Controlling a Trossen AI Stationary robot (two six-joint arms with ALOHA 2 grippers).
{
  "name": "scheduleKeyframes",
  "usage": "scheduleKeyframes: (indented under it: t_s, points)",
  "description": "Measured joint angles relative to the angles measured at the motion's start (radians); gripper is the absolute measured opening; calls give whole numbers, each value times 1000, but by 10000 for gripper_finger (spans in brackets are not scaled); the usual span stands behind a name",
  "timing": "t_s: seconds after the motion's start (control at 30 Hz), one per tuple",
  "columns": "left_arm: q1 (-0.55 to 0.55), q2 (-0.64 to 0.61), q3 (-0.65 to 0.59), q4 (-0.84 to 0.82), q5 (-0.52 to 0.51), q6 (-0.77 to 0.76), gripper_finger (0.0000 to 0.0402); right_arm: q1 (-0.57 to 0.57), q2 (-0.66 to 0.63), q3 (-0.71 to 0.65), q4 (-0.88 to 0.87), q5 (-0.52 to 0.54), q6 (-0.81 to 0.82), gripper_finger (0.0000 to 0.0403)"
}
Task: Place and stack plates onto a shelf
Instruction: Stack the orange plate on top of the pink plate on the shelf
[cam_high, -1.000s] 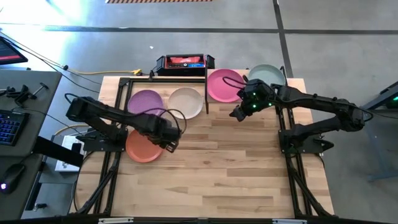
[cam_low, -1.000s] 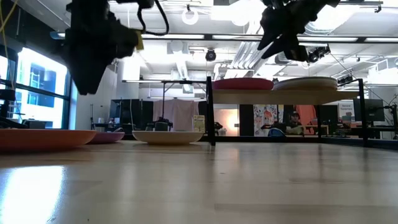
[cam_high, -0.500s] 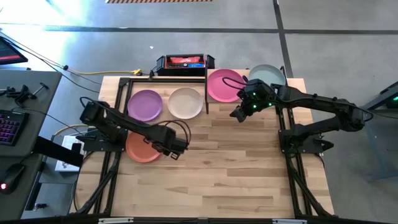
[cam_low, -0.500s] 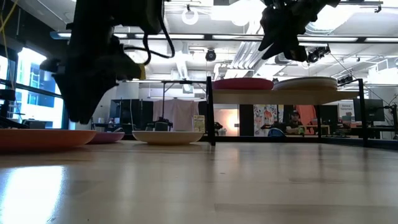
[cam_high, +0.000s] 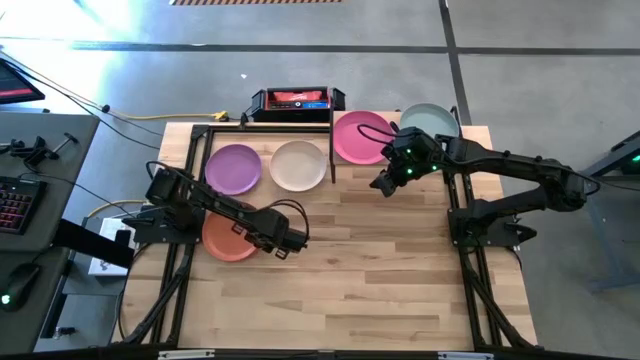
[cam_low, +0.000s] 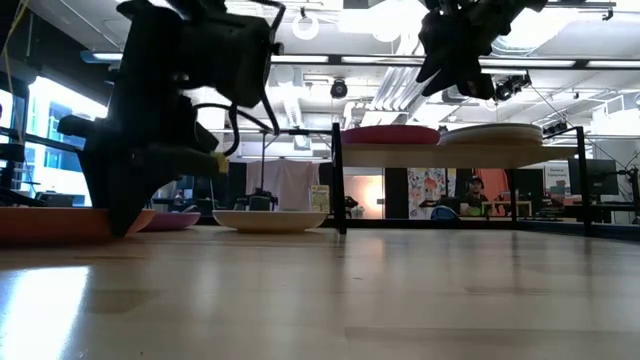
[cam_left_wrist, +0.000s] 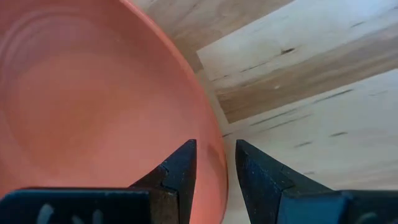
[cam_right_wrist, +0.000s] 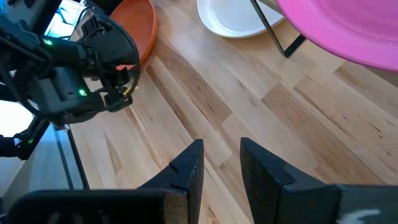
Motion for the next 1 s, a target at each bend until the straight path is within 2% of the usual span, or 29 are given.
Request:
scheduleKeyframes:
  t_s: [0.27,0.57,0.73,1.0]
  points:
    - [0,11,0,-2,-3,59,89,0,0,0,-3,-12,-26,87]
    - [-13,10,0,-20,66,155,7,0,0,0,-3,-16,-43,87]
    - [-41,10,34,-48,86,191,8,0,0,0,-3,-16,-52,87]
    - [-88,10,181,-204,53,288,3,0,0,0,-3,-15,-52,87]
